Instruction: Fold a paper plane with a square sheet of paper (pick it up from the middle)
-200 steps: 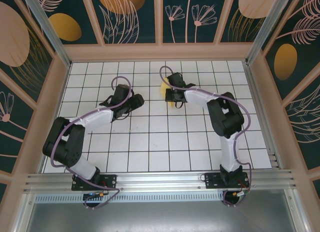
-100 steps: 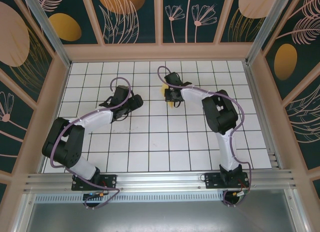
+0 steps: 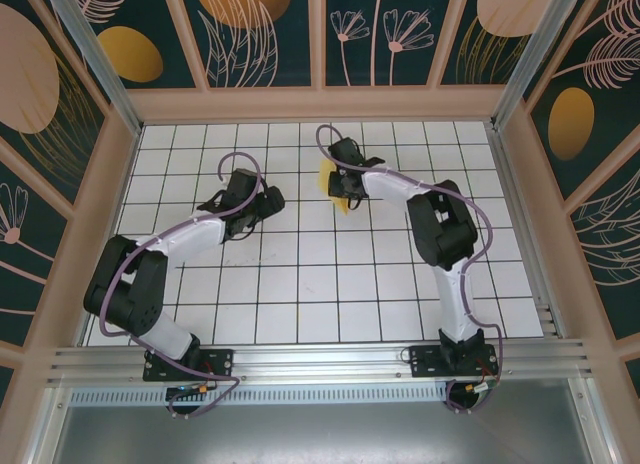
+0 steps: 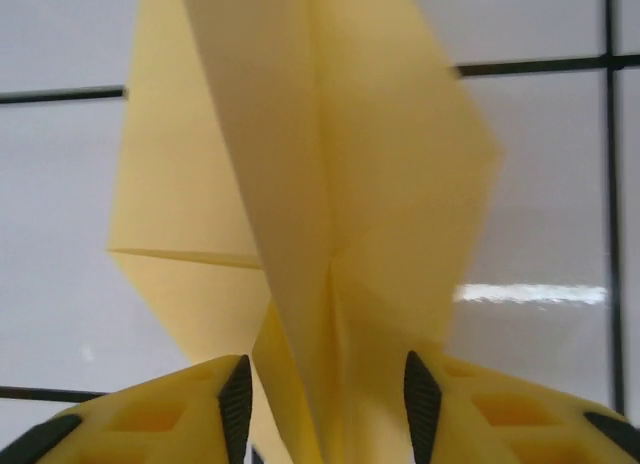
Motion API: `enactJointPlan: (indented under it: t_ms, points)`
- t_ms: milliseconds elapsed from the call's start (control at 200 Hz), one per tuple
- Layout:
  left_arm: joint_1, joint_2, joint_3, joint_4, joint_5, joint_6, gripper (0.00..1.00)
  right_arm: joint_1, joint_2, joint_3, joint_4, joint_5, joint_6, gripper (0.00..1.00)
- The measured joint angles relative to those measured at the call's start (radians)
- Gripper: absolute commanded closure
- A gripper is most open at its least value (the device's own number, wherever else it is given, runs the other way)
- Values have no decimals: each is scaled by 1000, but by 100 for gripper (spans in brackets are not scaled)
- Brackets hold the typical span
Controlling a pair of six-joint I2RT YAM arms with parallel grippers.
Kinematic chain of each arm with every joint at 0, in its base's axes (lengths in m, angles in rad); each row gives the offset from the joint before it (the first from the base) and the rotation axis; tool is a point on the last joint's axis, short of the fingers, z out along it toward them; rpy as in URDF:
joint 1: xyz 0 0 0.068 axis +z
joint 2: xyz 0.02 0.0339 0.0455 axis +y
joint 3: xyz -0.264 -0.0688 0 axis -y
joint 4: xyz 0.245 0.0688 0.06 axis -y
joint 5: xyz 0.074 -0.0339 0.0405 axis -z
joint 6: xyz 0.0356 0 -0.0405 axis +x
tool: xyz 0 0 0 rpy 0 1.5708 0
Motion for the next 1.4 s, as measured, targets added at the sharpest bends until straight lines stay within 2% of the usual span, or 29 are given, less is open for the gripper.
enactJointPlan:
  t_ms: [220, 365, 485, 681, 851, 946, 1066, 1401]
  points:
    - [23, -68, 60, -39, -114, 35, 2, -3, -288, -46, 29, 60, -6, 29]
    - [36, -138, 70, -41, -241, 94, 2, -47, -480, -155, 123, 132, -46, 2]
    - [52, -236, 2, 11, -364, 167, 1, -139, -611, -322, 197, 194, -57, 1]
    - [103, -409, -243, 180, -553, 284, 2, -322, -785, -639, 322, 303, -65, 1]
    - [162, -449, -450, 378, -669, 385, 2, -452, -889, -909, 486, 339, -82, 1]
    - [199, -444, -529, 481, -676, 434, 2, -492, -890, -1038, 618, 343, -108, 1]
    - [254, -402, -581, 628, -631, 502, 2, -494, -842, -1154, 782, 325, -156, 1]
    - [336, -216, -679, 1075, -329, 676, 1, -519, -732, -1295, 1262, 153, -311, 1]
